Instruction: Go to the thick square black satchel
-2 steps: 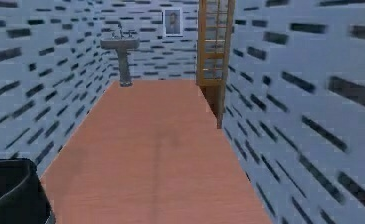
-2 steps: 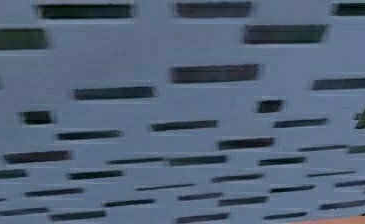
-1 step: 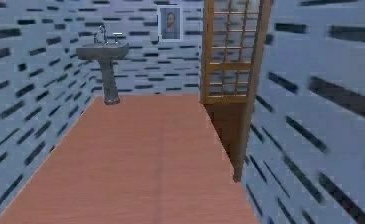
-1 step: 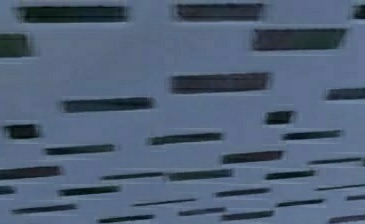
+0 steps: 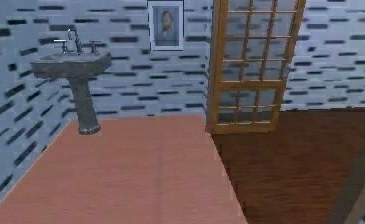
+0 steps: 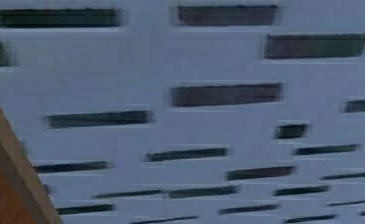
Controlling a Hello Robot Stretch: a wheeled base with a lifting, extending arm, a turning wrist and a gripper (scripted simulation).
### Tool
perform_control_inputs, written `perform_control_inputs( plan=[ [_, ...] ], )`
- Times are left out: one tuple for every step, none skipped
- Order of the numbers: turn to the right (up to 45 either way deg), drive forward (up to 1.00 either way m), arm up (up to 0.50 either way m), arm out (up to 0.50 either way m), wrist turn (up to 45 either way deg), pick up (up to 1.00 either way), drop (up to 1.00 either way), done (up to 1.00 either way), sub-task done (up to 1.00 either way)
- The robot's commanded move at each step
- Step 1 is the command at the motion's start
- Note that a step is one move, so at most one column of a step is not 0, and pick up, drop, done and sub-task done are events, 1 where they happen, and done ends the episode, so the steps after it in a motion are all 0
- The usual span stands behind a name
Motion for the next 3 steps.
perform_control_inputs(
  plan=[
    [0.0,0.7,0.0,0.0,0.0,0.0,0.0,0.0,0.0],
    [33.0,0.0,0.0,0.0,0.0,0.0,0.0,0.0,0.0],
    [0.0,0.45,0.0,0.0,0.0,0.0,0.0,0.0,0.0]
  ],
)
